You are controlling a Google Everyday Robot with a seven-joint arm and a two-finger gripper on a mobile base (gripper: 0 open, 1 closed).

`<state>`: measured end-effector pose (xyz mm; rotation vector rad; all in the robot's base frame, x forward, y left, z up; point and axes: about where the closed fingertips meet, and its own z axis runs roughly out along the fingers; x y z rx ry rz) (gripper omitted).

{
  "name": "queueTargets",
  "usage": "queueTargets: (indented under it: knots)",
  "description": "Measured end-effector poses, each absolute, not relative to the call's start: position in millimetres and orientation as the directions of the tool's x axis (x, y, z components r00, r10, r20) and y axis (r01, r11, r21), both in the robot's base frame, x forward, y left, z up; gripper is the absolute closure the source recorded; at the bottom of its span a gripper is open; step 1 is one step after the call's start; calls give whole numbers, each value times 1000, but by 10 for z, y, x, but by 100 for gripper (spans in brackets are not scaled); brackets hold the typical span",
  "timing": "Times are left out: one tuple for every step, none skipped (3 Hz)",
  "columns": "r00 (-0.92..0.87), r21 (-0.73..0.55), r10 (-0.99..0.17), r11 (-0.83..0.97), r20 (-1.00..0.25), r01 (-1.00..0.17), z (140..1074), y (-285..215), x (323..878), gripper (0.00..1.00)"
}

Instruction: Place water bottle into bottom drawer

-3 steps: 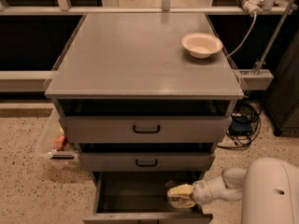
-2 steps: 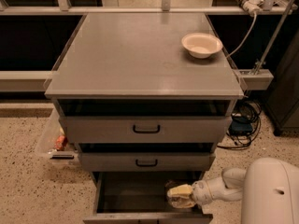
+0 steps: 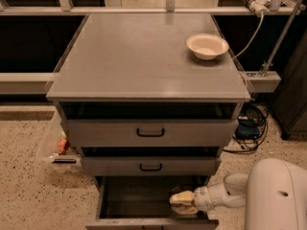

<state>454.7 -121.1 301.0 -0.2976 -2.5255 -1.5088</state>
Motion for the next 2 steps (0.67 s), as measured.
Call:
queueTargets:
  knots:
    - [-966, 830, 105, 496, 236, 256, 2832, -1202, 4643, 100]
    - [-973, 827, 110, 512, 205, 232, 2689, -1161, 4781, 100]
